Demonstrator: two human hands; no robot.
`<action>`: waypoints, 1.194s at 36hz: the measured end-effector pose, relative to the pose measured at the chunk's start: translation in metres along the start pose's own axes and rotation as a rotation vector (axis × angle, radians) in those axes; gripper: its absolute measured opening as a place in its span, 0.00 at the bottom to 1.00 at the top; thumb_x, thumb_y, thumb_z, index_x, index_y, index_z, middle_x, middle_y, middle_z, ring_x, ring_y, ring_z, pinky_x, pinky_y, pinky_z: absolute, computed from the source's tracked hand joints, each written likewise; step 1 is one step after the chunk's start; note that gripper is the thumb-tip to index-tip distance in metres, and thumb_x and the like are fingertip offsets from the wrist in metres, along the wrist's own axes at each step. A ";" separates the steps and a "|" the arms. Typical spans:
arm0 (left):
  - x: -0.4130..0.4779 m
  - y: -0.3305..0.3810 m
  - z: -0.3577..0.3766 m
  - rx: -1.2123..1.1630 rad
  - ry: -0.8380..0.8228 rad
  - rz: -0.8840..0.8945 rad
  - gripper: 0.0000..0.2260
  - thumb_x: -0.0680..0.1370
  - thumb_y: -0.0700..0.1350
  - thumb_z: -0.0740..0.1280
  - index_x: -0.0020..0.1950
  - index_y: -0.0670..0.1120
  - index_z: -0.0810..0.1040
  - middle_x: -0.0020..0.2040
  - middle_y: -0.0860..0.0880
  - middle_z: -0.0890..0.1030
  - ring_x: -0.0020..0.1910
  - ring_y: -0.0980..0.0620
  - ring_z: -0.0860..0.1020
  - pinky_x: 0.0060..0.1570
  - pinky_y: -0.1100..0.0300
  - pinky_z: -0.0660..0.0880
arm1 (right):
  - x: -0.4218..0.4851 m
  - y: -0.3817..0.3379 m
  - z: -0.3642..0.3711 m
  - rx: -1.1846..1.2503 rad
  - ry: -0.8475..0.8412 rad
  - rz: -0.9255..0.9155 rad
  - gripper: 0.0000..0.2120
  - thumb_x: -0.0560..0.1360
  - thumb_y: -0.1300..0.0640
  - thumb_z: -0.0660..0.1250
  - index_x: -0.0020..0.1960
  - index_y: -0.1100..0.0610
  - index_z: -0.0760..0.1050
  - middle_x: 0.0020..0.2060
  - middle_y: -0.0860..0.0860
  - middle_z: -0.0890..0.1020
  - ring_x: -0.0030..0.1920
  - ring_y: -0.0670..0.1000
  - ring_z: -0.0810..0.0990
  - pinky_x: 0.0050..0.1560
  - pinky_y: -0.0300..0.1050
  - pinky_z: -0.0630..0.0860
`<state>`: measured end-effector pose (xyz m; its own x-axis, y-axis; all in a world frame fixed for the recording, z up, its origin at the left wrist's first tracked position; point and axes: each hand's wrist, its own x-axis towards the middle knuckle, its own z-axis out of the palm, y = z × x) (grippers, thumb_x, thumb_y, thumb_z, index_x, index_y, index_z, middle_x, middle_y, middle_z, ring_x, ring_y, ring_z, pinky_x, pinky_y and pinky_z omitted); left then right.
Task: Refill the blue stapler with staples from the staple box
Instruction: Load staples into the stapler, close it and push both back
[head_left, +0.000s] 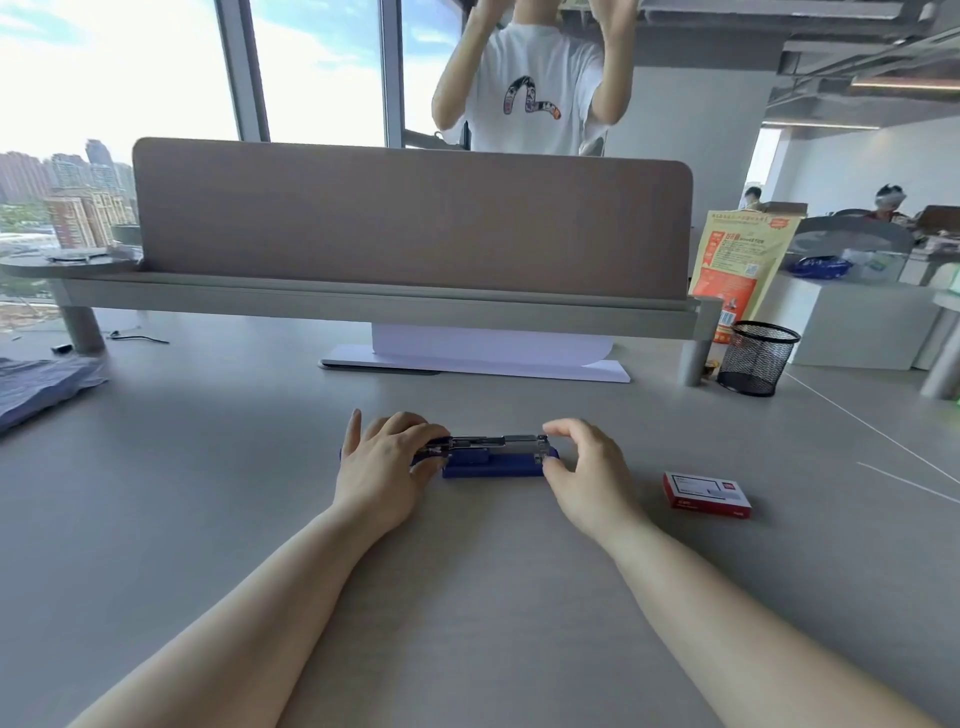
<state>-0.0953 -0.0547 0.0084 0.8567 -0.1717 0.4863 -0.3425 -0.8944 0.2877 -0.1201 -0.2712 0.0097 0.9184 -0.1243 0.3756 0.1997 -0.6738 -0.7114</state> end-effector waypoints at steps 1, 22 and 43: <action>0.000 0.000 0.000 -0.006 -0.009 -0.013 0.12 0.77 0.51 0.61 0.61 0.58 0.74 0.60 0.55 0.74 0.63 0.49 0.69 0.73 0.46 0.42 | 0.000 -0.001 -0.001 -0.001 -0.022 0.026 0.15 0.72 0.59 0.63 0.59 0.51 0.73 0.59 0.48 0.78 0.61 0.52 0.73 0.60 0.49 0.71; -0.001 0.002 -0.010 -0.214 0.025 -0.687 0.40 0.72 0.65 0.59 0.74 0.46 0.46 0.68 0.39 0.70 0.70 0.39 0.63 0.70 0.43 0.54 | 0.000 -0.002 -0.004 -0.059 -0.118 0.188 0.21 0.70 0.54 0.65 0.62 0.52 0.68 0.58 0.48 0.80 0.56 0.54 0.77 0.57 0.49 0.74; -0.008 0.028 0.005 -0.383 -0.094 0.131 0.25 0.78 0.50 0.55 0.74 0.55 0.53 0.75 0.59 0.55 0.75 0.57 0.53 0.74 0.52 0.42 | 0.001 0.003 0.000 0.099 -0.151 0.197 0.21 0.72 0.61 0.62 0.62 0.48 0.67 0.55 0.45 0.81 0.53 0.50 0.78 0.54 0.45 0.74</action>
<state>-0.1103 -0.0805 0.0087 0.8218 -0.3268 0.4668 -0.5546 -0.6469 0.5234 -0.1184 -0.2732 0.0086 0.9820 -0.1305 0.1361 0.0376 -0.5716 -0.8197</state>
